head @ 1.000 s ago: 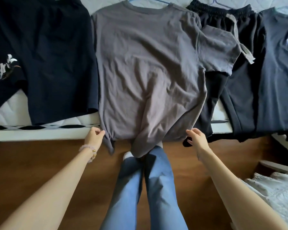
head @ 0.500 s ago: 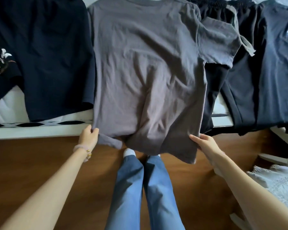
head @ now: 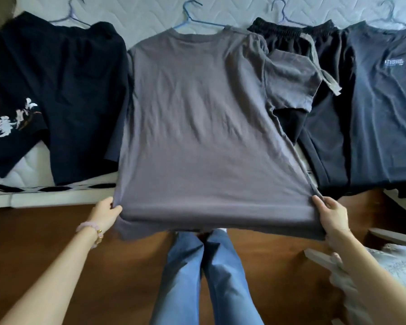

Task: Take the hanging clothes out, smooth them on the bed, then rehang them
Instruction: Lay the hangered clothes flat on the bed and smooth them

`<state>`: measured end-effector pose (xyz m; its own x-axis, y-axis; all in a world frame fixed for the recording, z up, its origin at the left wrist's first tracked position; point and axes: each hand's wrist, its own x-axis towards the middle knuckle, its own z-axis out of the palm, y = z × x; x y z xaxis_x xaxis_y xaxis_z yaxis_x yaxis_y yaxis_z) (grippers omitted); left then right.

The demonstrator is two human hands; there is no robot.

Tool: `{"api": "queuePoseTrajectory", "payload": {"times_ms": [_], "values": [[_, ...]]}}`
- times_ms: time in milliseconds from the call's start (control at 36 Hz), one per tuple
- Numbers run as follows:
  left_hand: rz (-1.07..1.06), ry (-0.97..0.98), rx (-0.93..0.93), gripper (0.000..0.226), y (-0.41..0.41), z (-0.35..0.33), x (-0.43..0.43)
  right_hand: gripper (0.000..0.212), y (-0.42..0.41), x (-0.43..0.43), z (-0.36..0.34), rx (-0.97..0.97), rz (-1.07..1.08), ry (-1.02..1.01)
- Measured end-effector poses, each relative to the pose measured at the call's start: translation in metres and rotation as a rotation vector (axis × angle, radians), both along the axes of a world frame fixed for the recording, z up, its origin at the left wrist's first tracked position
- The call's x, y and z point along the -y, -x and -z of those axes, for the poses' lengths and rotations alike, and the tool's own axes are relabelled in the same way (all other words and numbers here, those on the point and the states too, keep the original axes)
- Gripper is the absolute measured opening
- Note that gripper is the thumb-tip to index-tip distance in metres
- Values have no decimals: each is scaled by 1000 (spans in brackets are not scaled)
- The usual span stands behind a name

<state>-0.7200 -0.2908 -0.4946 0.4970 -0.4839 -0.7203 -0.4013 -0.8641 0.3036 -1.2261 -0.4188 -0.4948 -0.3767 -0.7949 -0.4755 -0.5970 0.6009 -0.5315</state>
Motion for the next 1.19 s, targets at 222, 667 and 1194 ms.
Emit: {"api": "queuePoseTrajectory", "payload": {"times_ms": [222,667,1194], "values": [[-424,-66,-280,53,44,22,-25,34,8,7,20,-204,18,-116],[-138,-44,-373,14,-27,53,-34,51,-67,22,18,-478,43,-272],[-636,108,71,49,-395,44,-20,54,-538,-27,57,160,250,-237]]}}
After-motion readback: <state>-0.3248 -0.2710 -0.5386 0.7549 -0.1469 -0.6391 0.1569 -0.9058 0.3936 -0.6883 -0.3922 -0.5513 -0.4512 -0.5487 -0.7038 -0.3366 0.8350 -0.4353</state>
